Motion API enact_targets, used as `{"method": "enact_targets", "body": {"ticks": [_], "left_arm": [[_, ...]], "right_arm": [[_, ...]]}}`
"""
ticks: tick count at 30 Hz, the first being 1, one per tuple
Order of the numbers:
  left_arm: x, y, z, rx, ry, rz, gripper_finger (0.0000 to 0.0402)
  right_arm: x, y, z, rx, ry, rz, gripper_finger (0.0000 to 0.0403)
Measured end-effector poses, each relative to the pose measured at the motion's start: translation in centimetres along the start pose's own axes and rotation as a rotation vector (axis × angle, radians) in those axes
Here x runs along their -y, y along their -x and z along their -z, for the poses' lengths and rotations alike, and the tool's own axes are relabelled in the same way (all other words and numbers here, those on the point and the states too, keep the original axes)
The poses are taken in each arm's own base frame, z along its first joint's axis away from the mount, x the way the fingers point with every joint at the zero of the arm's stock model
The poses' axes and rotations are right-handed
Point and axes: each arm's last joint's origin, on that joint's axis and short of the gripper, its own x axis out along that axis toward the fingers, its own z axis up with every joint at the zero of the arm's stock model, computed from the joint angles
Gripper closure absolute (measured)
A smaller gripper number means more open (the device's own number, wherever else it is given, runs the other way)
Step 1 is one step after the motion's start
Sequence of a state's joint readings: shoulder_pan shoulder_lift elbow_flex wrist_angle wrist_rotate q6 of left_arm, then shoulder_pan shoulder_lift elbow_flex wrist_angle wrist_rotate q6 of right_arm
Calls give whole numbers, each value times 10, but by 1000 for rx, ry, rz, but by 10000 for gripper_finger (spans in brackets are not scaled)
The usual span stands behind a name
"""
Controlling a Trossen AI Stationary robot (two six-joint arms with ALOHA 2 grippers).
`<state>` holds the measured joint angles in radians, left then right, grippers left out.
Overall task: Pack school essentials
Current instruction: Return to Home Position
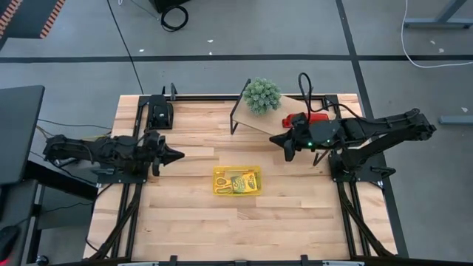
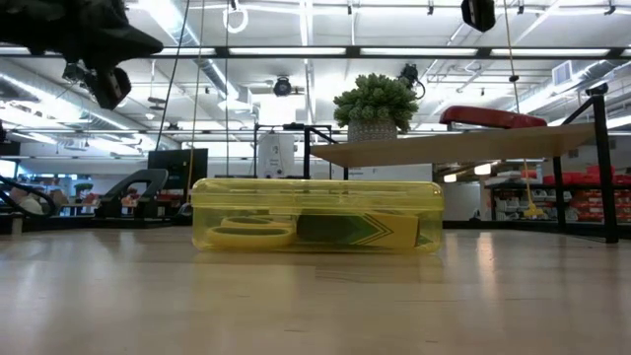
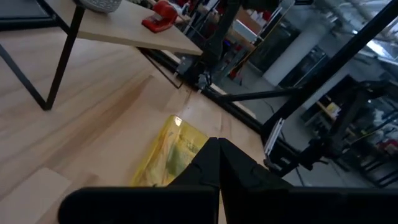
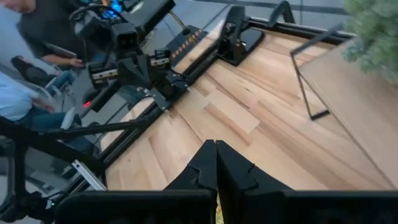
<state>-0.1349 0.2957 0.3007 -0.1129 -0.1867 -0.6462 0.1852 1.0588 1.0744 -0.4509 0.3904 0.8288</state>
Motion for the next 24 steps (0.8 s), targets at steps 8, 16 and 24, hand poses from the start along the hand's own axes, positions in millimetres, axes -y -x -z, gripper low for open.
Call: {"method": "enact_targets", "body": {"ticks": [8,16,24], "left_arm": [[-4,13,1,63,31,49,398],[-1,28,-8,191,37,113,398],[3,40,-19,343,26,165,398]], "right_arm": [[3,1,1,8,-54,46,396],[5,1,1,30,-102,80,396],[5,1,1,33,-184,77,396]]}}
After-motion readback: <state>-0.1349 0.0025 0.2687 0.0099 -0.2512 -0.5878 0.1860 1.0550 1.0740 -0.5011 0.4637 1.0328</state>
